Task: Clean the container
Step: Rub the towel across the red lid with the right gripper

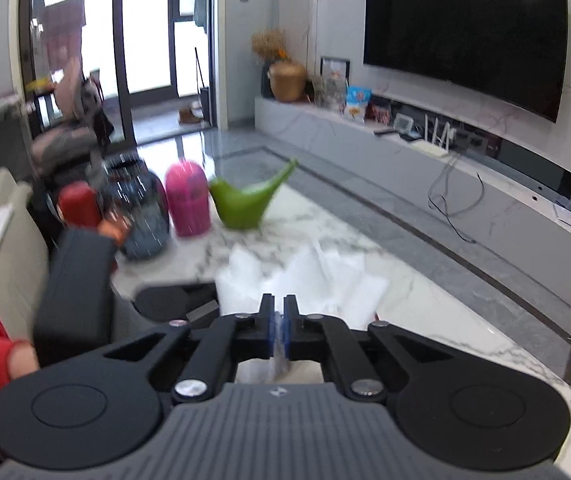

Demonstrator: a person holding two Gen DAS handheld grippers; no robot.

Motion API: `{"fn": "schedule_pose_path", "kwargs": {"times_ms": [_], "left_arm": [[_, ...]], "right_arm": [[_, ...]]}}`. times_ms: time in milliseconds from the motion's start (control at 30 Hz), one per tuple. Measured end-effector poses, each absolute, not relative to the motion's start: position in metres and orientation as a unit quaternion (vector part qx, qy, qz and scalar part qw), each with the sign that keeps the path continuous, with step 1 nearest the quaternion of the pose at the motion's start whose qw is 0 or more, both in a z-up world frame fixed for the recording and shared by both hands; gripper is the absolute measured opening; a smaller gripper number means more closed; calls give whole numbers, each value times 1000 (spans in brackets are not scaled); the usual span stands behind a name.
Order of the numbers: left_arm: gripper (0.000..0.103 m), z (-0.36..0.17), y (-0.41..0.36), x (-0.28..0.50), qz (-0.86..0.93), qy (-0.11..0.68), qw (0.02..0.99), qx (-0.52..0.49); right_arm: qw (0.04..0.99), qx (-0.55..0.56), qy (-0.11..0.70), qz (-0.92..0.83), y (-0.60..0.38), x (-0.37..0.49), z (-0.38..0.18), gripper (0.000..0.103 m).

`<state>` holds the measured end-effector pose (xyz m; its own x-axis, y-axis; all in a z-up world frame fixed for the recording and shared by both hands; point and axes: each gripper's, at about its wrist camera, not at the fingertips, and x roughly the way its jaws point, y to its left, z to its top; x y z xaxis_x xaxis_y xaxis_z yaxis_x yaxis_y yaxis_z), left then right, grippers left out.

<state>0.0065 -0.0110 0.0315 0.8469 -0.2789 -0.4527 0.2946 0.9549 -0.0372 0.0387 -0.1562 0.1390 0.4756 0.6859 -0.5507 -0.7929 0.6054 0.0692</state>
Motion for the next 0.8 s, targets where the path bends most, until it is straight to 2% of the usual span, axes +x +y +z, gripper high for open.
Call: {"fn": "schedule_pose_path", "kwargs": {"times_ms": [167, 567, 800], "left_arm": [[78, 33, -13, 6, -149, 233, 961, 17], [78, 36, -15, 6, -149, 233, 961, 17], [78, 35, -14, 5, -150, 232, 961, 18]], "right_arm": [[879, -79, 252, 397, -157, 43, 146, 5], [896, -46, 311, 314, -168, 70, 112, 5], [897, -57, 306, 314, -165, 66, 112, 9]]}}
